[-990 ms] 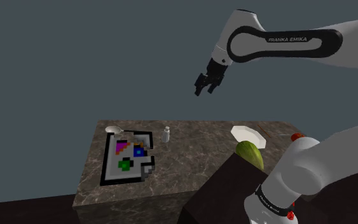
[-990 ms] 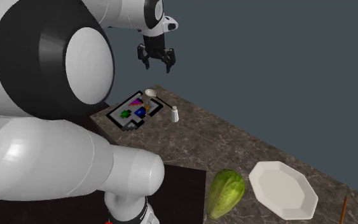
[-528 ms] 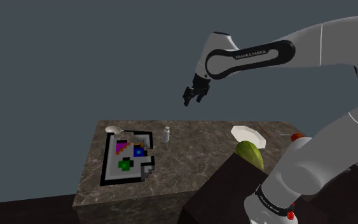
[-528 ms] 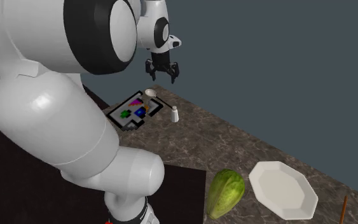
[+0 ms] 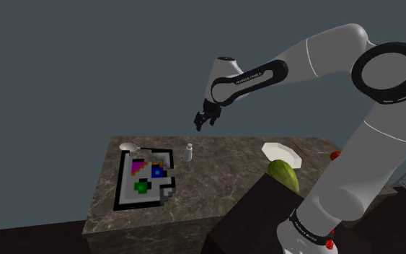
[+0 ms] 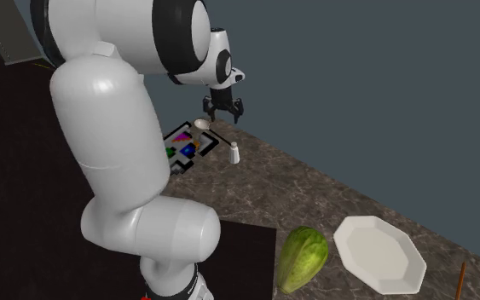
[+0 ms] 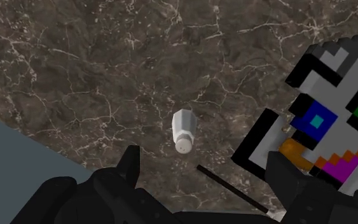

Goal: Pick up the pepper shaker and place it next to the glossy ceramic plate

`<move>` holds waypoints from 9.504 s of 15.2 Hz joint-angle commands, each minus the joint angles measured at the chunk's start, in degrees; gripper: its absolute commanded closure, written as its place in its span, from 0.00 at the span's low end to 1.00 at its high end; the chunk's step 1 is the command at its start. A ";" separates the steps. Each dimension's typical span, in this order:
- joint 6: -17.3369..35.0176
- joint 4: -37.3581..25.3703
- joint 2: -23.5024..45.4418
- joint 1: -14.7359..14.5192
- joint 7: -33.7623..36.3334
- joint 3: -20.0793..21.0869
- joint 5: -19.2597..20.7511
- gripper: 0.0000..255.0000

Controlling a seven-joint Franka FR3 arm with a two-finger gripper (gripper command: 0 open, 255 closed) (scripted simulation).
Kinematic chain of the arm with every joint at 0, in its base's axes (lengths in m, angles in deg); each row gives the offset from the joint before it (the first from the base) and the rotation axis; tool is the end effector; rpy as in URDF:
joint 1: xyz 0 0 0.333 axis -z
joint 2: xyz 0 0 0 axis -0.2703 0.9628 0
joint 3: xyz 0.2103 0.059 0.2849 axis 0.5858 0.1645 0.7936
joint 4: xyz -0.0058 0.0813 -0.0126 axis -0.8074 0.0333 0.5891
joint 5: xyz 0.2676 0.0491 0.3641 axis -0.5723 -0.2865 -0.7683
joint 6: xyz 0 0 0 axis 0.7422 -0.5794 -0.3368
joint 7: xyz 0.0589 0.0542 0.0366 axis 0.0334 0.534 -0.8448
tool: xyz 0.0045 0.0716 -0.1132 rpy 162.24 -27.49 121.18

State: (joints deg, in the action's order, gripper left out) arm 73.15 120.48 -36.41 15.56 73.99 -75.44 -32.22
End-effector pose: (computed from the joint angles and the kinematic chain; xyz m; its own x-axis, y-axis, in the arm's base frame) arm 0.5908 0.0002 0.3509 0.9936 -0.0399 0.1055 -0.0435 -0.9985 0.0324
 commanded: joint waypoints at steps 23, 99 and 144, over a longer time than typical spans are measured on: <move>9.77 -22.54 37.23 -0.64 -0.19 -1.40 5.26 0.00; 3.10 21.56 -16.05 14.26 -25.40 -13.59 8.78 1.00; 14.19 17.67 -6.00 23.90 -91.95 -66.68 3.23 1.00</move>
State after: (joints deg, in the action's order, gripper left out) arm 86.37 137.92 -43.60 40.38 -16.68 -141.33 -27.13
